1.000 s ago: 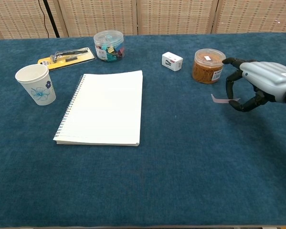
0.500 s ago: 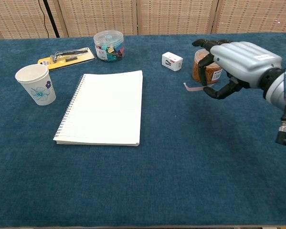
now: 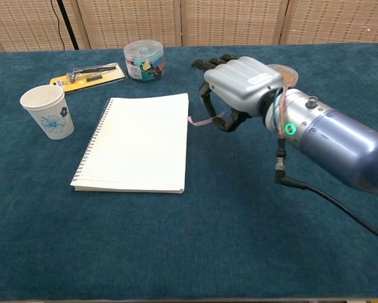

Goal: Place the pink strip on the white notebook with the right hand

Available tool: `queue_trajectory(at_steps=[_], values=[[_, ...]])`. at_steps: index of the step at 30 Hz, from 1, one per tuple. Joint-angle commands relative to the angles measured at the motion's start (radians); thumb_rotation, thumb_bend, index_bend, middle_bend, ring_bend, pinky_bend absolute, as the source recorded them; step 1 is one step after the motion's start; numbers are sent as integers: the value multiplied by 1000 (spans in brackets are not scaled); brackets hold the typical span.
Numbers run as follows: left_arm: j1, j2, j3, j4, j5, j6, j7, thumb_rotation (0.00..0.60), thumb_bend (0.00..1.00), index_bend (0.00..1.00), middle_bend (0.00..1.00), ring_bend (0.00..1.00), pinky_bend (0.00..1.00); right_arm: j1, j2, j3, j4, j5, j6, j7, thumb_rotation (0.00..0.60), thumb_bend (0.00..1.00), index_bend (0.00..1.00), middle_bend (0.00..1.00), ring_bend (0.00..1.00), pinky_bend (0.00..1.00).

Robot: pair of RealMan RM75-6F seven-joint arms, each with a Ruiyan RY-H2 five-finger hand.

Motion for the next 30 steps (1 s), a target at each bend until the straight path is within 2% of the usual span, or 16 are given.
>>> queue_trajectory(at_steps=[1, 7, 14, 23, 30], values=[[-3, 2, -2, 0, -5, -5, -4, 600, 0, 0, 0, 0, 0, 38, -48, 21, 24, 11, -7, -24, 600, 533, 616, 0, 0, 0], [-6, 7, -3, 0, -8, -13, -13, 600, 0, 0, 0, 0, 0, 88, -118, 30, 55, 5, -2, -48, 600, 533, 619, 0, 0, 0], [-4, 14, -2, 5, -9, -11, -34, 600, 0, 0, 0, 0, 0, 108, -175, -11, 127, -24, -2, -37, 600, 533, 629, 0, 0, 0], [-5, 19, 0, 8, -5, -12, -50, 600, 0, 0, 0, 0, 0, 120, -187, -69, 175, -136, 7, 99, 600, 534, 622, 0, 0, 0], [-4, 18, 1, 9, -2, -12, -51, 600, 0, 0, 0, 0, 0, 158, -160, -125, 224, -279, 0, 323, 600, 533, 617, 0, 0, 0]])
